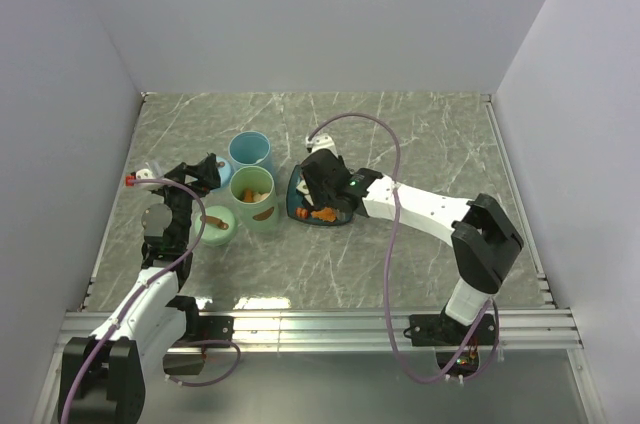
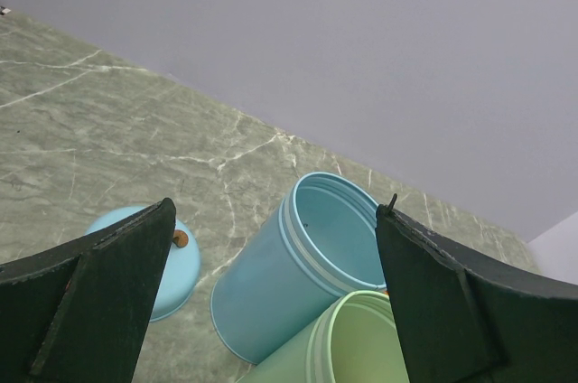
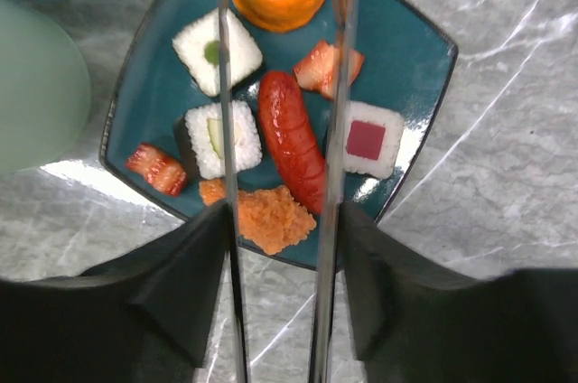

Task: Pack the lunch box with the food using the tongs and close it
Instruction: Pick up the food using the clamp

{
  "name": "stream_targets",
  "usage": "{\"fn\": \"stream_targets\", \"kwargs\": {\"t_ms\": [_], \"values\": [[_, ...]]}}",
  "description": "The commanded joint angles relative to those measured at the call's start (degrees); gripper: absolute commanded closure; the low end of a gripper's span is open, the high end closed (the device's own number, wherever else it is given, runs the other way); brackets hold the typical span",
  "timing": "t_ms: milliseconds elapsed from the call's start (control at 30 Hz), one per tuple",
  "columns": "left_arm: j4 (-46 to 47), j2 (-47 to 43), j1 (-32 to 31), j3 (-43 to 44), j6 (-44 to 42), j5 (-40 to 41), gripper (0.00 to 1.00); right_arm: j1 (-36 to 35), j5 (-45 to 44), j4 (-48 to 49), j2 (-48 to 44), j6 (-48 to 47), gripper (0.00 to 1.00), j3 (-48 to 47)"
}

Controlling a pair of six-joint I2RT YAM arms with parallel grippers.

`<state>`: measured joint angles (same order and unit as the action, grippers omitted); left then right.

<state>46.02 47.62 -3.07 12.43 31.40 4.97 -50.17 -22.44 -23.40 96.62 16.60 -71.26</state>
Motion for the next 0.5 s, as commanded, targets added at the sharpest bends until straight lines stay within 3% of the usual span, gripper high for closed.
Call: {"fn": "stream_targets", "kwargs": {"t_ms": [0, 167, 467], "values": [[2.0, -0.6, 0.3, 0.5, 1.1, 0.2, 0.01, 0.7, 0.5, 0.2, 0.3, -0.5, 0.45, -2.9], [2.1, -0.5, 0.3, 0.5, 1.2, 0.3, 0.01, 1.0, -0.3, -0.4, 0.9, -0.3, 0.66, -3.3], [2.2, -0.2, 0.3, 0.6, 1.2, 0.2, 0.00, 1.0, -2.9, -2.8, -2.8, -1.3, 0.70, -5.7]]}}
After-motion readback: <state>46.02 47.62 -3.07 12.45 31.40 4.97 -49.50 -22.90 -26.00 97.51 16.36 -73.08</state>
